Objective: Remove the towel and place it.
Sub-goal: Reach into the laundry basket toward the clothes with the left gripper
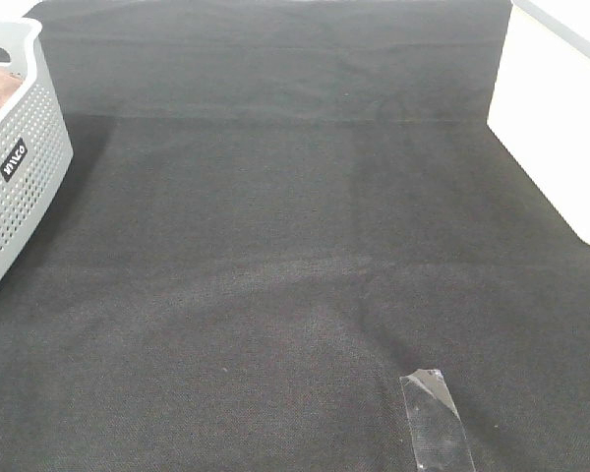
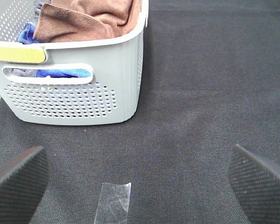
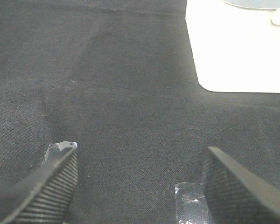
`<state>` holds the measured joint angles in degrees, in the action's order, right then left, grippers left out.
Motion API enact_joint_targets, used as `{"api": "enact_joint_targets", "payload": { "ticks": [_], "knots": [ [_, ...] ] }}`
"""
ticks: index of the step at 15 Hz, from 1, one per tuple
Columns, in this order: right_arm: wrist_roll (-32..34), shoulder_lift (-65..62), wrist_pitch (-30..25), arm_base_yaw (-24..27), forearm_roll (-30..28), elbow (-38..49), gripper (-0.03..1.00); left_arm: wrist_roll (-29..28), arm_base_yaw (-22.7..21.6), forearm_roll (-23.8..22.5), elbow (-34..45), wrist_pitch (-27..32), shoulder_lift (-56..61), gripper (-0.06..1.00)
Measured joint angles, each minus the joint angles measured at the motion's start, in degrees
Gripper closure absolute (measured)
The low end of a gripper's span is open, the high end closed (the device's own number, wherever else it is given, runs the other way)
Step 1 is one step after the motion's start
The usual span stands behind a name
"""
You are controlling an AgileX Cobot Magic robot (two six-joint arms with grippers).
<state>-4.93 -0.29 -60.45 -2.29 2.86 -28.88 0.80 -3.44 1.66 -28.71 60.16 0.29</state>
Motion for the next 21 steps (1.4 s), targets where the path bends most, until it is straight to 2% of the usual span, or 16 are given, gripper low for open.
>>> {"api": "enact_joint_targets", "payload": {
  "ticks": [13,16,18,19,20,21],
  "knots": [
    [0.0,0.0,0.0,0.0,0.0,0.0,0.29,0.2,0.0,-0.1,0.0,0.0,0.0,-0.05],
    [0.0,0.0,0.0,0.0,0.0,0.0,0.29,10.9,0.0,3.3,-4.2,3.3,-6.4,-0.05],
    [0.0,0.0,0.0,0.0,0.0,0.0,0.29,19.5,0.0,3.3,-11.4,4.6,-19.3,-0.05],
    [0.0,0.0,0.0,0.0,0.0,0.0,0.29,26.6,0.0,2.4,-18.1,4.6,-29.9,-0.05],
    [0.0,0.0,0.0,0.0,0.0,0.0,0.29,28.5,0.0,2.0,-20.1,4.6,-33.6,-0.05],
    [0.0,0.0,0.0,0.0,0.0,0.0,0.29,33.1,0.0,1.2,-24.5,4.6,-40.3,-0.05]
  ]
}}
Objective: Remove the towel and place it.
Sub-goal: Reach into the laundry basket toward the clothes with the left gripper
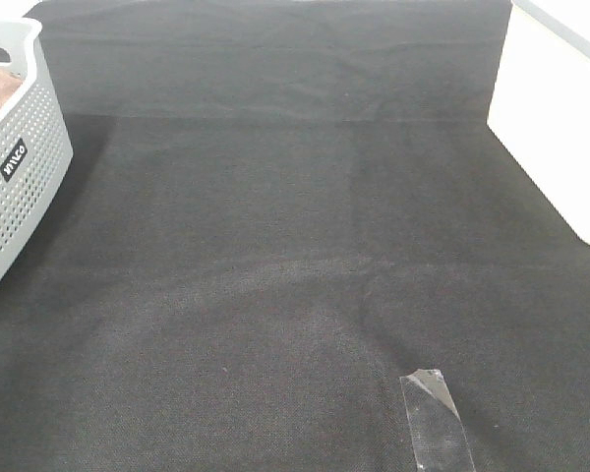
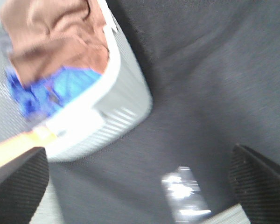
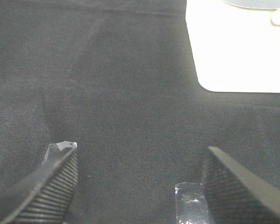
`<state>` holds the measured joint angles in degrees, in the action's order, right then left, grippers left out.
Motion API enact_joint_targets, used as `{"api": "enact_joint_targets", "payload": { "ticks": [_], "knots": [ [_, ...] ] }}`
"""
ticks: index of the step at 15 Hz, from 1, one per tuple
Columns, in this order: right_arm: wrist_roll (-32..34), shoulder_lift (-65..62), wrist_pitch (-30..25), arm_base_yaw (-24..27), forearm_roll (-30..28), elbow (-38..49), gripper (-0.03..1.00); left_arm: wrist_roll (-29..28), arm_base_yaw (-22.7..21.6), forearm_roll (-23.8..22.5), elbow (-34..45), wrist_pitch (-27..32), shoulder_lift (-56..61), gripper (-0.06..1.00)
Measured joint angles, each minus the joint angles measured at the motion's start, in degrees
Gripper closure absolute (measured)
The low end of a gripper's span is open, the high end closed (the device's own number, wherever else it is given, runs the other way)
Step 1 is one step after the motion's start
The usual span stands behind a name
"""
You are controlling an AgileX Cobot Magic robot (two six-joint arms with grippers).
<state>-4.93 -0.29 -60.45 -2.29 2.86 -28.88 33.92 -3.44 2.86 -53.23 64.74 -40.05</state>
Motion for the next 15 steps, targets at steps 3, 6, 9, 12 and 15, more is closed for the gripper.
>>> {"api": "enact_joint_targets", "payload": {
  "ticks": [3,6,9,12,15],
  "knots": [
    [0.0,0.0,0.0,0.0,0.0,0.0,0.29,13.2,0.0,-4.0,-16.7,0.5,-19.5,-0.03],
    [0.0,0.0,0.0,0.0,0.0,0.0,0.29,18.6,0.0,-15.5,-33.3,4.4,-40.0,-0.03],
    [0.0,0.0,0.0,0.0,0.0,0.0,0.29,20.5,-3.2,-20.1,-44.1,4.5,-54.1,-0.03],
    [0.0,0.0,0.0,0.0,0.0,0.0,0.29,22.2,-6.5,-19.1,-48.9,4.5,-61.7,-0.03],
    [0.0,0.0,0.0,0.0,0.0,0.0,0.29,26.5,-9.5,-18.8,-50.2,4.5,-70.3,-0.03]
  ]
}}
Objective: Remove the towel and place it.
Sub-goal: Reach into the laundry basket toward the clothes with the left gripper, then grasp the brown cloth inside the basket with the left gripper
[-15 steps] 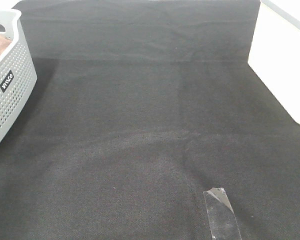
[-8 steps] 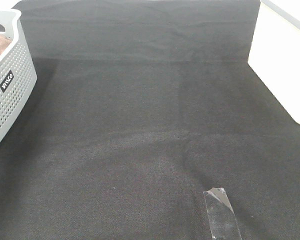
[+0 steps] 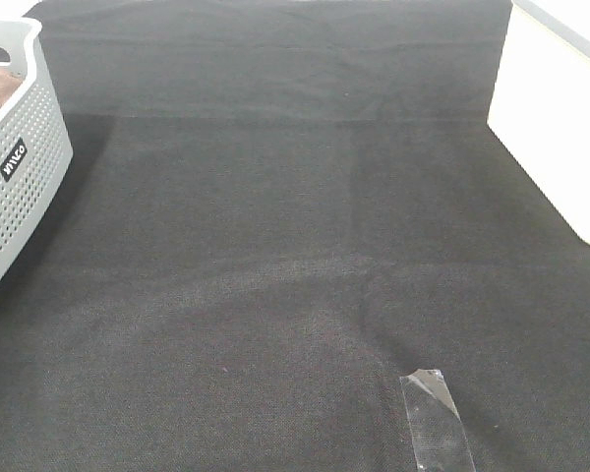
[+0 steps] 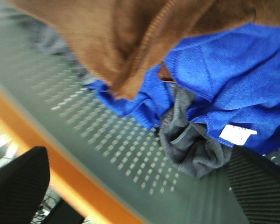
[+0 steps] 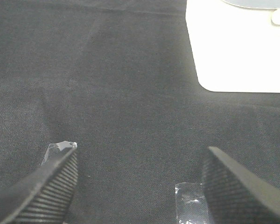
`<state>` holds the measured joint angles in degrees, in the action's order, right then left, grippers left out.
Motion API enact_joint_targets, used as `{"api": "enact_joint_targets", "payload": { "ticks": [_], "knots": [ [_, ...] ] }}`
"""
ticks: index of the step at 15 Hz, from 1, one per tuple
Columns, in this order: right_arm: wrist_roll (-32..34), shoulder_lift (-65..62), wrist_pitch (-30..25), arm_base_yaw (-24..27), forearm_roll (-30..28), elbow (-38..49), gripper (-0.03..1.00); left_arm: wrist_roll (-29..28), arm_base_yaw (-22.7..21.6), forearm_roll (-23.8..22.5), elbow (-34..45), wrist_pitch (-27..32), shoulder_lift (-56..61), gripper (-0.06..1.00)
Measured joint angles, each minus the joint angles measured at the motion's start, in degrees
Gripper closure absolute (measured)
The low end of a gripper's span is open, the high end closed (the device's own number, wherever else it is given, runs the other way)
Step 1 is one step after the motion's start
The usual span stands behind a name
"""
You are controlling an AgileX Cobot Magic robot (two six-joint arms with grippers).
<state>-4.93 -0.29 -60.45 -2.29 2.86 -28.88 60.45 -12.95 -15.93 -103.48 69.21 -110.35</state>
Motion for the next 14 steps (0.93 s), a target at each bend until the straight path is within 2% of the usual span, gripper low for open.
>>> {"api": "enact_joint_targets", "payload": {
  "ticks": [2,7,10,11,12,13,14],
  "knots": [
    [0.0,0.0,0.0,0.0,0.0,0.0,0.29,1.5,-0.5,-2.5,-0.7,-2.2,-7.6,-0.03],
    [0.0,0.0,0.0,0.0,0.0,0.0,0.29,2.6,-0.3,-2.5,-5.7,-4.0,-16.4,-0.02],
    [0.0,0.0,0.0,0.0,0.0,0.0,0.29,3.4,-0.1,-1.9,-6.4,-4.0,-18.0,0.06],
    [0.0,0.0,0.0,0.0,0.0,0.0,0.29,3.5,-0.1,-1.8,-6.8,-4.0,-18.0,0.28],
    [0.0,0.0,0.0,0.0,0.0,0.0,0.29,2.5,0.0,-1.9,-7.4,-4.0,-18.0,0.66],
    [0.0,0.0,0.0,0.0,0.0,0.0,0.29,1.4,0.1,-1.9,-7.8,-4.0,-18.0,0.85],
    [0.0,0.0,0.0,0.0,0.0,0.0,0.29,0.2,0.1,-1.9,-8.0,-4.0,-18.0,0.92]
  ]
}}
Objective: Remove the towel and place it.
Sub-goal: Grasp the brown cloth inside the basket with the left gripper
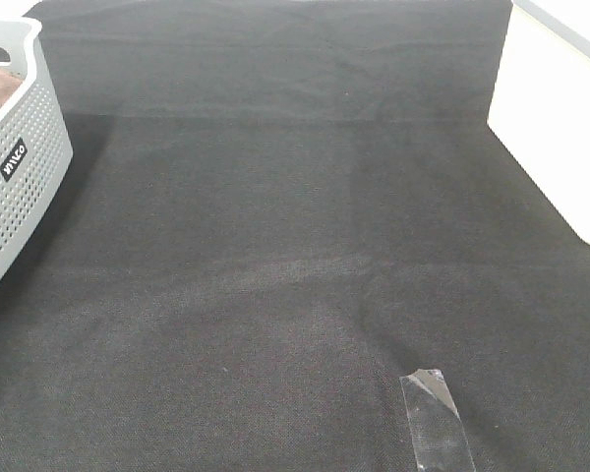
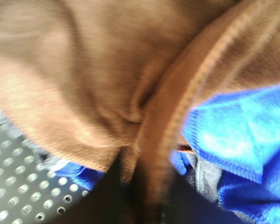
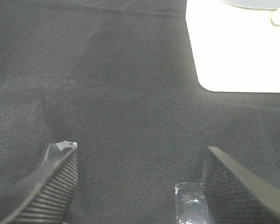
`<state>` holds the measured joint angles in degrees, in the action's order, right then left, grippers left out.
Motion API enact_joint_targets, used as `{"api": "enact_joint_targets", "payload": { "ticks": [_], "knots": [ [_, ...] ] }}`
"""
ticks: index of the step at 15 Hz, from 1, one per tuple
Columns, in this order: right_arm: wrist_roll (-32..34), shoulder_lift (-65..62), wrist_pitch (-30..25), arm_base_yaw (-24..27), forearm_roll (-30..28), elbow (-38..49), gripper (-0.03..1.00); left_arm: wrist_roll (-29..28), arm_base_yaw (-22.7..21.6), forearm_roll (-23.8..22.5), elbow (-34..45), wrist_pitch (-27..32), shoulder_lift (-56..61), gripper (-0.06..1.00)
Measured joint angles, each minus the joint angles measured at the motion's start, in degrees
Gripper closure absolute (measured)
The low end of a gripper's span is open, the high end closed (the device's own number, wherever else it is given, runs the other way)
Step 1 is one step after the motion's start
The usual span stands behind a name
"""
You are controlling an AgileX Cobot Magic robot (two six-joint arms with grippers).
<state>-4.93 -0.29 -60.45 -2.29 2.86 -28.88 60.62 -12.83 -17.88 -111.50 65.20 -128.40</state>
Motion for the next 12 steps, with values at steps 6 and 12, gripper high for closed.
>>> {"api": "enact_joint_targets", "payload": {
  "ticks": [6,12],
  "knots": [
    [0.0,0.0,0.0,0.0,0.0,0.0,0.29,-7.3,0.3,3.5,-0.1,-0.3,-0.1,0.94],
    [0.0,0.0,0.0,0.0,0.0,0.0,0.29,-13.3,3.4,3.9,-2.2,3.8,8.9,0.94]
  ]
}}
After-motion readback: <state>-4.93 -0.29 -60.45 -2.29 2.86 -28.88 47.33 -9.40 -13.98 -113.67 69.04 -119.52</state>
